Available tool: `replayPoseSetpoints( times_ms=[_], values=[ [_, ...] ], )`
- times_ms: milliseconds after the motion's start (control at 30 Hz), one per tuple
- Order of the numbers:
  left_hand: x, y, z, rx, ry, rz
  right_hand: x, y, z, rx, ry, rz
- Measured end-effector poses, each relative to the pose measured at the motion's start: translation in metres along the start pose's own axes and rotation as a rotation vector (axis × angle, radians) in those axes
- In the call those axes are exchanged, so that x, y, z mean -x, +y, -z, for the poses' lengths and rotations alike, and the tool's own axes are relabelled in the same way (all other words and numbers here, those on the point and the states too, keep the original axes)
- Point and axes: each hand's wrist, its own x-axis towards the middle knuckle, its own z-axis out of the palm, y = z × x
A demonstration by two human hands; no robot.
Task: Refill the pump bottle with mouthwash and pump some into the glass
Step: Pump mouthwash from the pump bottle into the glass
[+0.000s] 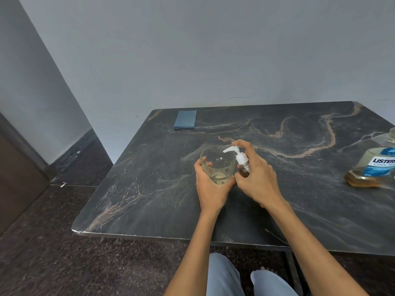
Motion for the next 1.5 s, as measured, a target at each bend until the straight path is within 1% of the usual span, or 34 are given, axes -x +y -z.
replayPoseSetpoints(
  times_ms=[100, 400, 700, 867, 1200, 1500],
  values=[
    [-0.0001, 0.0002, -0.0006, 0.008, 0.000, 0.011, 0.0008, 0.0001, -0.0004, 0.012, 0.014, 0.018],
    [-0.0003, 0.0017, -0.0007, 0.025, 0.011, 0.025, -0.0013, 0.0007, -0.0015, 0.016, 0.021, -0.019],
    [-0.0005, 0.0016, -0.0005, 0.005, 0.011, 0.008, 0.0003, 0.0034, 0.0005, -0.018, 0.034, -0.010],
    [-0.0011, -0.0005, -0.0007, -0.010, 0.010, 0.008, -0.0008, 0.0013, 0.0008, -0.008, 0.002, -0.018],
    [-0.0027, -0.0029, -0.0004, -0.032, 0.018, 0.000, 0.0016, 0.0022, 0.0021, -0.025, 0.035, -0.013],
    [-0.0018, -0.0018, -0.0010, -0.031, 0.024, 0.009, 0.0004, 0.0023, 0.0018, -0.017, 0.006, -0.015]
  ],
)
